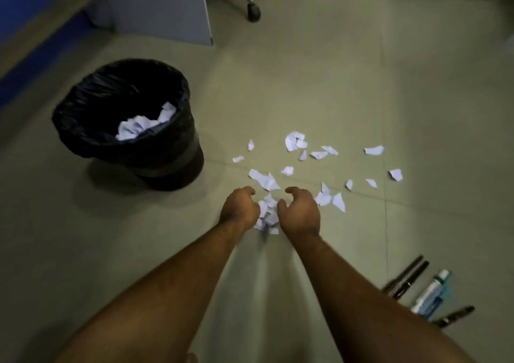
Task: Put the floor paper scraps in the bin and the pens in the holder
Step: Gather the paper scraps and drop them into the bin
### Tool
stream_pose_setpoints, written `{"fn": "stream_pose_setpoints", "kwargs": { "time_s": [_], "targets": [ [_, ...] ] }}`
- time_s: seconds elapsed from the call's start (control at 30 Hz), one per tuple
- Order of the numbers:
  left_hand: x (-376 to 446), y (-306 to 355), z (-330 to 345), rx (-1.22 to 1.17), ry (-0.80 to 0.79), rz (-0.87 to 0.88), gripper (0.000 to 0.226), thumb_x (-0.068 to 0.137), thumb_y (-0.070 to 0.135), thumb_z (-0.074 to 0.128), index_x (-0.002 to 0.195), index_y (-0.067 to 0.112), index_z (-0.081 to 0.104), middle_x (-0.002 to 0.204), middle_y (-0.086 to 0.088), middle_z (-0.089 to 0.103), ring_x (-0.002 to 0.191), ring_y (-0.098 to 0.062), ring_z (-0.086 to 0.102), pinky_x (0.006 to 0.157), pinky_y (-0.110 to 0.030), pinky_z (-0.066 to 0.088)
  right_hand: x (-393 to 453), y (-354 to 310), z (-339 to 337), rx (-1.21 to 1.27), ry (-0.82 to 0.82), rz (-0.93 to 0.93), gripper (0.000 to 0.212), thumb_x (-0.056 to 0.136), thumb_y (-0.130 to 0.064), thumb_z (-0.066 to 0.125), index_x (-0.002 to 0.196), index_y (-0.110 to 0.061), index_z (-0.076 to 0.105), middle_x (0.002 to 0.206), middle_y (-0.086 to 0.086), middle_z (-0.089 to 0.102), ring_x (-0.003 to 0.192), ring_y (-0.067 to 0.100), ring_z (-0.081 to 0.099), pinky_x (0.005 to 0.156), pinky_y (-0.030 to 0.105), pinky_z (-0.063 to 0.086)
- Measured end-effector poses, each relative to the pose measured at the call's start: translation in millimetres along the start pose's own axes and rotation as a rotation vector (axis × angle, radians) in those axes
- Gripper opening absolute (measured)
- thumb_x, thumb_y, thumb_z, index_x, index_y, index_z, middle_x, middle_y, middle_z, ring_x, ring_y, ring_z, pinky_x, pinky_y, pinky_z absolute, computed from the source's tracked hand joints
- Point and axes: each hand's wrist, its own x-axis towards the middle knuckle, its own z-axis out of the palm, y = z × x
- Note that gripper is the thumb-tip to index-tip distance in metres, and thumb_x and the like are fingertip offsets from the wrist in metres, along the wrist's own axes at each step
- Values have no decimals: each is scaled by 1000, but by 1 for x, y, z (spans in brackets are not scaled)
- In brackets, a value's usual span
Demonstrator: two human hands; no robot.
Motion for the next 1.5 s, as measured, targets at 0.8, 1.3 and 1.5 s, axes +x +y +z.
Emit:
{"fn": "stream_pose_setpoints", "kwargs": {
  "time_s": [0.8,1.3,1.5],
  "targets": [
    [64,33,46,750,-431,475,110,53,57,72,147,28,25,156,-19,15,143,-41,15,114,-47,28,42,79,-3,-465,-322,-174,111,66,-69,70,155,-34,13,164,8,9,151,34,6,117,57,15],
    [8,20,56,774,-177,556,32,95,28,52,123,15,58,123,-12,53,111,-33,56,87,-35,46,-2,69,11,-339,-163,-208,24,91,-20,53,109,-17,67,103,10,58,92,32,60,67,31,40],
    [5,17,65,615,-183,451,39,95,31,56,125,6,61,131,-17,57,117,-31,56,95,-30,40,-5,71,9,-134,-137,-36,13,84,-12,59,88,-11,71,94,15,69,88,33,63,65,25,33]
  ]
}}
